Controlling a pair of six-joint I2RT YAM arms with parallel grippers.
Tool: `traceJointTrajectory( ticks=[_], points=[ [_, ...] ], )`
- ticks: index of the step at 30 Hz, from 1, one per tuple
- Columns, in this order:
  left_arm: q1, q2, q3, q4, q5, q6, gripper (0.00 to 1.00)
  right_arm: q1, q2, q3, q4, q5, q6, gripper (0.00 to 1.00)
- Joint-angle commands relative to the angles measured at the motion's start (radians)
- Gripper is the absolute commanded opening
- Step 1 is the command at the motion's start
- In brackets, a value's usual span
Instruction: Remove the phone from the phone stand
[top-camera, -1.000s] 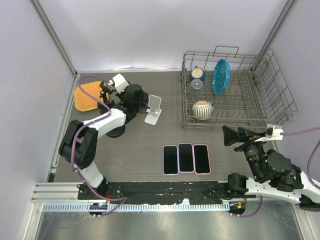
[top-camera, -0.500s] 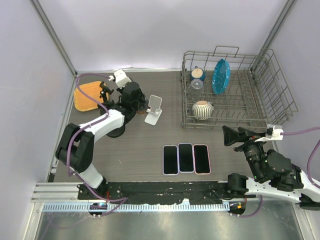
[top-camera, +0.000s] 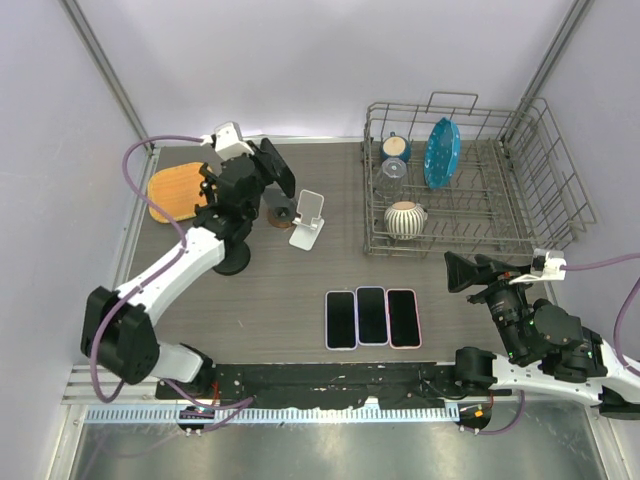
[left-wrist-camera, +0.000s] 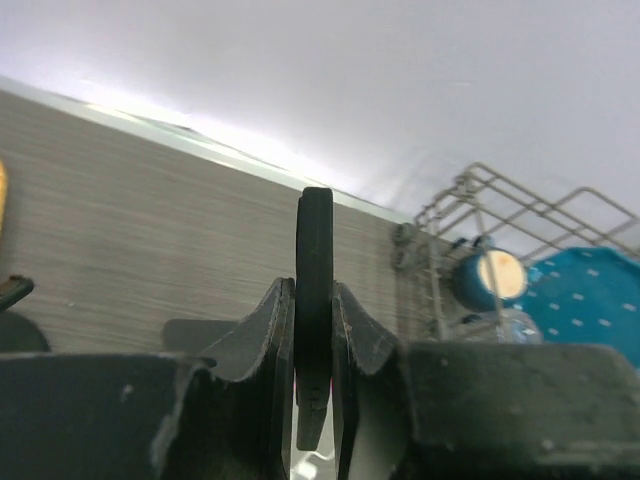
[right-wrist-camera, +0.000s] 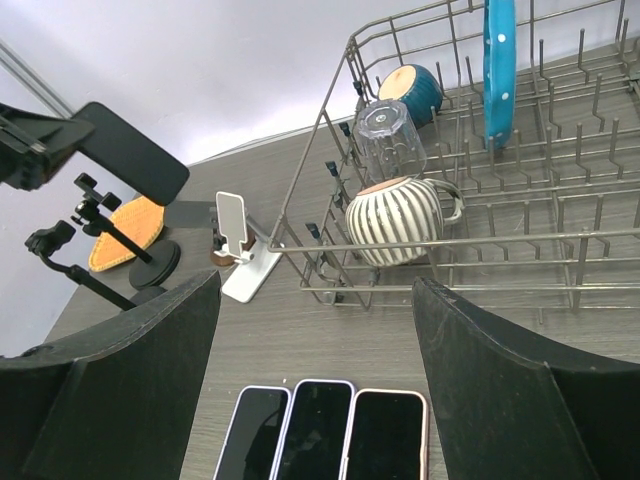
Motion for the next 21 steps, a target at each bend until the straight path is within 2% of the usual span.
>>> traceJointTrajectory(
  ticks=[1,7,13,21],
  points=[
    [0.004,-0.126,0.092,-0.075,0.184,-0.041,0.00,0.009,-0.018,0.010,0.008,0.025,0.021,0.82],
    [0.004,-0.198,0.112,-0.299,0.428,-0.089,0.00,0.011,-0.027,0.007,0.008,0.028,0.024,0.82],
    [0.004,-0.262,0.072,-0.452,0.664,-0.099,0.00,0.012,-0.040,0.004,0.008,0.035,0.027,0.82],
    [0.003,-0.364,-0.075,-0.561,0.818,-0.122,0.00,0.014,-0.049,0.005,-0.002,0.048,0.039,0.82]
  ],
)
